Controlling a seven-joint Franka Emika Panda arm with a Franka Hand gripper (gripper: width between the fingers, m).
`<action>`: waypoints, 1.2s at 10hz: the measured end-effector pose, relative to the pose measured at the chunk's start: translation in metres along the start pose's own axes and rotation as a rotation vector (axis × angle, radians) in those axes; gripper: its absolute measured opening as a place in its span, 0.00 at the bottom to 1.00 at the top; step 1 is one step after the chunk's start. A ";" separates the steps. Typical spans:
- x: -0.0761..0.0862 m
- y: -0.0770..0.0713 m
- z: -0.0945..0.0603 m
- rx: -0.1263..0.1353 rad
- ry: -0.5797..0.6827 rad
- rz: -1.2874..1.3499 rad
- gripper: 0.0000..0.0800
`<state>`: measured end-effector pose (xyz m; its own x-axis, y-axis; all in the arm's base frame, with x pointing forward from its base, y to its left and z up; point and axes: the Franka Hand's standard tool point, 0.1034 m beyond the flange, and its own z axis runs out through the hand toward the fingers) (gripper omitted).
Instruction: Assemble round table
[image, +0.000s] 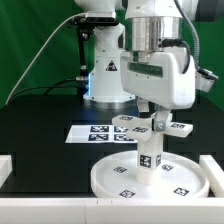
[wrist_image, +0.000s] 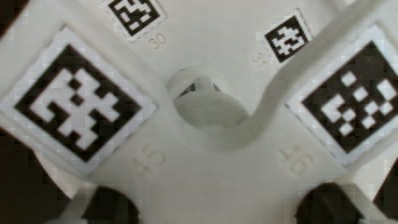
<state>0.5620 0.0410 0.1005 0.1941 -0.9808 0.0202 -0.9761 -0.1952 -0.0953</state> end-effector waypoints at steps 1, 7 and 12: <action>0.000 0.000 0.000 0.004 -0.008 0.102 0.55; 0.001 -0.001 0.000 0.021 -0.063 0.536 0.55; -0.009 -0.008 -0.046 0.079 -0.128 0.490 0.81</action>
Offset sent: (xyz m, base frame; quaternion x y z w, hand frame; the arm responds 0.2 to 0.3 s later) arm 0.0079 0.0020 -0.0015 0.0425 -0.0387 0.3037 0.9510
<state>0.5640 0.0515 0.1465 -0.2688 -0.9486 -0.1671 -0.9462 0.2925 -0.1384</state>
